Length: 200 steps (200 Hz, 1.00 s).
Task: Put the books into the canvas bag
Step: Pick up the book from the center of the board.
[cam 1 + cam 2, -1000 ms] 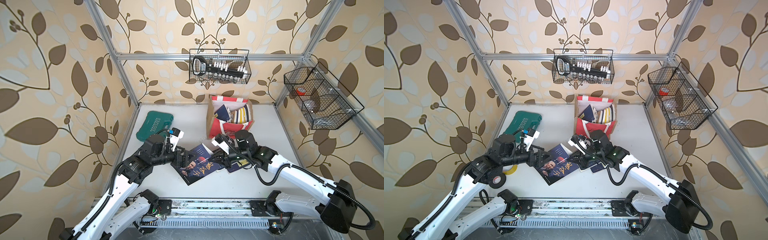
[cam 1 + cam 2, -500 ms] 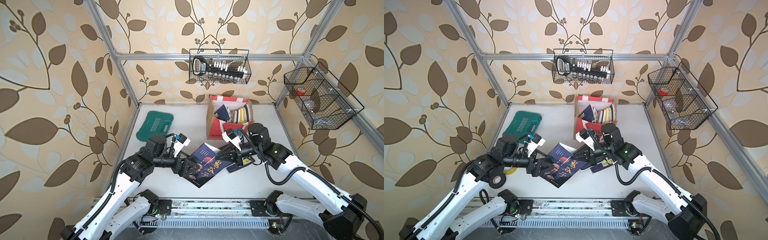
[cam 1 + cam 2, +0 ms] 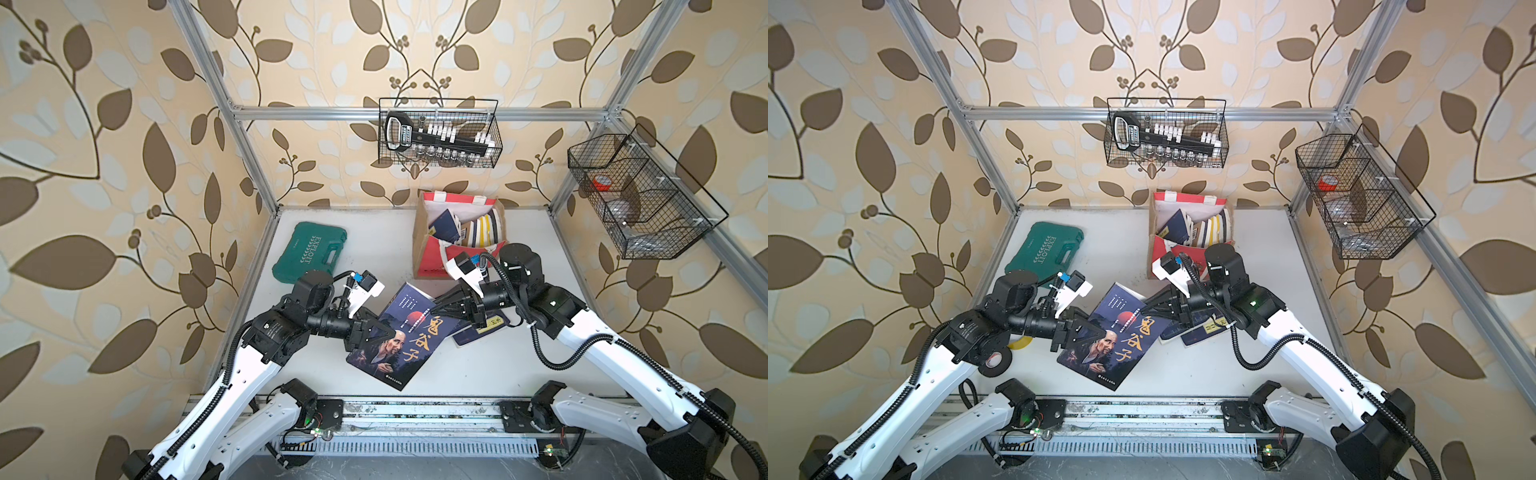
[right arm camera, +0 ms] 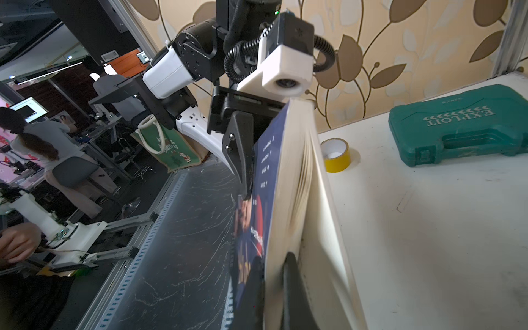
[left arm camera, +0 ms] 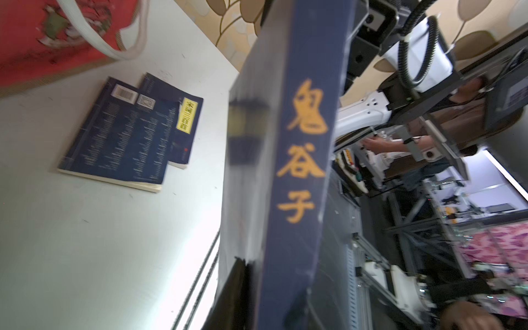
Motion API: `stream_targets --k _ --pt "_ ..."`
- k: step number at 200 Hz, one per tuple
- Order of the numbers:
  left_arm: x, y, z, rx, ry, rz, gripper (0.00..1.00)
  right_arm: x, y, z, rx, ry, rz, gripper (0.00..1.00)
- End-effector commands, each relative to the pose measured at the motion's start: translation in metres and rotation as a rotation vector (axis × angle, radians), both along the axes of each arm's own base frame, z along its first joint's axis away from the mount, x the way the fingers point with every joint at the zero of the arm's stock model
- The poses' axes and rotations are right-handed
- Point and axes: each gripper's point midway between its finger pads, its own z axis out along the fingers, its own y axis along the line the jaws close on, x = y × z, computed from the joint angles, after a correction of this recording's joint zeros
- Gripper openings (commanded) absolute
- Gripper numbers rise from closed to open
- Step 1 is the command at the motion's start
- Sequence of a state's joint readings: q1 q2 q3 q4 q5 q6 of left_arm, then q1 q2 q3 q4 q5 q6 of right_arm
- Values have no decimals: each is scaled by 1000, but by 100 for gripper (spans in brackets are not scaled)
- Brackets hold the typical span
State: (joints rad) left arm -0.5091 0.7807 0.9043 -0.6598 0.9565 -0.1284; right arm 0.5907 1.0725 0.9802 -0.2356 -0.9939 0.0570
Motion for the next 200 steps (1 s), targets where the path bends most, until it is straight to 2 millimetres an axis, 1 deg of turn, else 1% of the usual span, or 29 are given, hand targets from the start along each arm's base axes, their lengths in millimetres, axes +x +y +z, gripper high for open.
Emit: stream_targets --k 1,2,5,7,8,13,15,17,20,26,37,47,66,82,98,115,145,157,178,189,200 --pt "-7 0 13 -33 -29 -30 0 9 -2 40 92 -120 -69 0" --pt "-6 1 13 -30 -31 -25 0 10 -2 40 92 -119 -73 0" --pt "-4 2 13 -19 -38 -8 0 13 -2 40 88 -117 -91 5" --pt "-3 3 13 -13 -46 3 0 14 -3 40 88 -117 -102 12" --pt "-2 3 12 -9 -48 10 0 15 -3 40 87 -116 -110 14" --pt "2 5 13 3 -62 44 0 20 -5 40 88 -114 -141 32" --pt "4 6 13 6 -67 58 0 22 -5 40 88 -113 -154 36" --pt "6 7 13 9 -73 70 0 23 -6 40 90 -113 -166 45" --pt "8 8 15 9 -83 85 0 27 -7 40 93 -114 -189 55" --pt "12 10 16 13 -105 118 0 34 -10 41 100 -108 -238 70" --pt "19 14 22 9 -140 174 0 46 -16 39 116 -85 -307 88" --pt "25 16 26 3 -167 213 0 53 -20 38 130 -66 -343 98" --pt "30 15 30 -6 -186 223 0 61 -24 34 149 -32 -371 99" --pt "34 12 29 0 -183 218 0 61 -24 32 149 -22 -351 99" --pt "33 9 31 -7 -187 192 0 62 -22 29 141 -24 -331 99" --pt "28 6 34 -23 -196 153 0 61 -18 21 122 -18 -283 98" --pt "21 5 38 -15 -216 97 0 40 -7 9 84 6 -74 98" --pt "18 2 39 -14 -210 62 0 37 -6 4 65 7 -50 98" --pt "17 -1 36 -2 -188 26 0 32 -6 -1 60 19 -7 98" --pt "18 -1 35 2 -185 25 0 32 -5 -4 57 35 3 95" --pt "20 0 34 8 -191 36 0 30 -4 -6 57 47 19 84"
